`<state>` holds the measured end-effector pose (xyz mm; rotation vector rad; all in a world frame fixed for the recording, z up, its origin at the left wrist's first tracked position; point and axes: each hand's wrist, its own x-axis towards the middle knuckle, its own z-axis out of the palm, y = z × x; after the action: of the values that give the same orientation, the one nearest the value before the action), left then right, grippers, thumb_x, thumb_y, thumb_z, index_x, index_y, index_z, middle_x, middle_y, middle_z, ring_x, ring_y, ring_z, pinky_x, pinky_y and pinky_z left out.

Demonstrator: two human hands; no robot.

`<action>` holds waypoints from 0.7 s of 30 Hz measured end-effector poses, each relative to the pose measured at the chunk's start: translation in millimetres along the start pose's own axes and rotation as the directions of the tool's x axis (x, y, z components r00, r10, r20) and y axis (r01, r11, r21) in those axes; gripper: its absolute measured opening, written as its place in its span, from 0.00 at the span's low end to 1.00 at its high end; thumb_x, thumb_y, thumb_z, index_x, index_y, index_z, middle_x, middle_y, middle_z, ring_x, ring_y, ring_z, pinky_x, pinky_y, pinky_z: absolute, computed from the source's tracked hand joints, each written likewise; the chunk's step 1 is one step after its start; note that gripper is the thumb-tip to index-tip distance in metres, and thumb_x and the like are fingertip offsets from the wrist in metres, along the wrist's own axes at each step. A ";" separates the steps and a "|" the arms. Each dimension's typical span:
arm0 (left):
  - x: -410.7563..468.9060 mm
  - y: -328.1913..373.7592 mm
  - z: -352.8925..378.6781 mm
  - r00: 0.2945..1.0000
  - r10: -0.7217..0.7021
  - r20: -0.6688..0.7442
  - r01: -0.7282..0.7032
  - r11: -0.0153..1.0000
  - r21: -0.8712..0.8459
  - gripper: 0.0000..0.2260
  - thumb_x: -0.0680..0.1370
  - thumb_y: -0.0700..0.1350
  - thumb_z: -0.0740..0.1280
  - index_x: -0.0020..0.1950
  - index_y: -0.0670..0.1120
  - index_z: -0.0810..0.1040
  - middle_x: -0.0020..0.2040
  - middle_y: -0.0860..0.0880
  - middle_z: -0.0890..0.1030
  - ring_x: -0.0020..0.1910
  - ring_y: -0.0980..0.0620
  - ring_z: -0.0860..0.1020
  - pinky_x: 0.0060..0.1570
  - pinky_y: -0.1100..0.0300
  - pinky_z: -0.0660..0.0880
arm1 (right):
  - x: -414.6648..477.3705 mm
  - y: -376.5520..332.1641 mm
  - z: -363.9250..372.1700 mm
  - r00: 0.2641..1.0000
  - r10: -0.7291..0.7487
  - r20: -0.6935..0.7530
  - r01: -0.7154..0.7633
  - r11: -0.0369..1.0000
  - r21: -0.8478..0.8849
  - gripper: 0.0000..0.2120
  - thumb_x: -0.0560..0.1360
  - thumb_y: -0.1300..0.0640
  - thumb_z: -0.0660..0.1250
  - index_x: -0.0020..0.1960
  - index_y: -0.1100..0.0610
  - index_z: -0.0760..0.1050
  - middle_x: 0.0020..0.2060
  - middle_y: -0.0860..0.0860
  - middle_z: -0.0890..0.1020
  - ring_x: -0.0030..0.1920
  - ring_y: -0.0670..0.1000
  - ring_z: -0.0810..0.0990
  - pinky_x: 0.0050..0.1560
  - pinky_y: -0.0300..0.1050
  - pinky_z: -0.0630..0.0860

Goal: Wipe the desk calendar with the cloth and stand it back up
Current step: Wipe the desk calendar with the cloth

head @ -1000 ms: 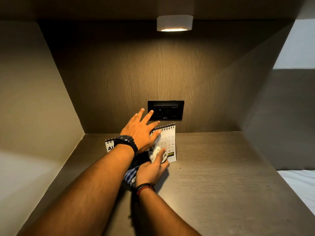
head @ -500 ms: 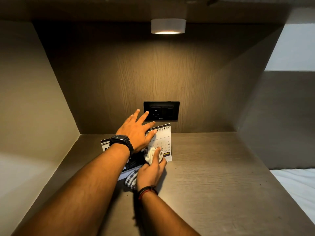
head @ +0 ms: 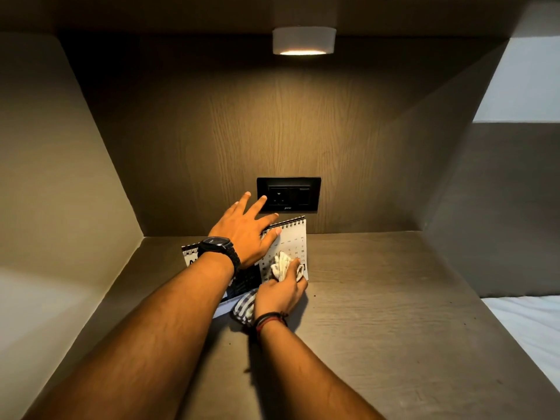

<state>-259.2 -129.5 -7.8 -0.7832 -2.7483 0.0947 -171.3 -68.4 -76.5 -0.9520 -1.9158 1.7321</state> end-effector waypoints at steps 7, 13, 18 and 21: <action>0.4 -0.6 0.4 1.000 0.005 -0.002 -0.005 1.000 -0.002 0.29 0.76 0.65 0.39 0.73 0.59 0.60 0.77 0.48 0.54 0.75 0.42 0.47 0.71 0.45 0.51 | -5.4 15.0 -0.3 0.994 -0.091 0.056 0.092 0.996 -0.013 0.31 0.73 0.72 0.59 0.71 0.49 0.62 0.66 0.53 0.69 0.59 0.53 0.74 0.51 0.26 0.70; 2.0 -2.1 2.4 1.000 0.011 -0.004 -0.011 1.000 0.002 0.28 0.76 0.65 0.39 0.73 0.58 0.61 0.77 0.48 0.53 0.75 0.41 0.47 0.71 0.45 0.51 | -1.4 -2.8 -2.2 0.999 0.002 0.036 -0.001 1.000 -0.030 0.34 0.73 0.72 0.59 0.73 0.48 0.57 0.68 0.57 0.66 0.62 0.58 0.73 0.62 0.54 0.76; 3.1 -2.2 0.0 1.000 0.015 -0.008 -0.014 1.000 0.015 0.27 0.77 0.64 0.42 0.73 0.57 0.61 0.77 0.47 0.54 0.75 0.41 0.48 0.71 0.45 0.51 | -20.1 19.4 -3.6 0.967 -0.148 0.209 0.191 0.961 -0.201 0.32 0.74 0.67 0.59 0.71 0.42 0.59 0.65 0.48 0.68 0.60 0.51 0.74 0.62 0.50 0.75; 1.6 -1.5 -2.7 1.000 0.018 -0.007 -0.018 0.999 0.037 0.28 0.77 0.64 0.43 0.74 0.54 0.59 0.77 0.46 0.54 0.75 0.41 0.49 0.71 0.44 0.52 | -7.6 17.1 -24.2 0.953 -0.176 0.245 0.244 0.927 -0.286 0.31 0.73 0.67 0.59 0.70 0.43 0.62 0.63 0.49 0.70 0.58 0.51 0.74 0.60 0.49 0.76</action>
<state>-260.5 -130.0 -4.6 -0.7966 -2.7252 0.1449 -145.7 -56.4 -88.1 -0.6443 -2.3906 1.4837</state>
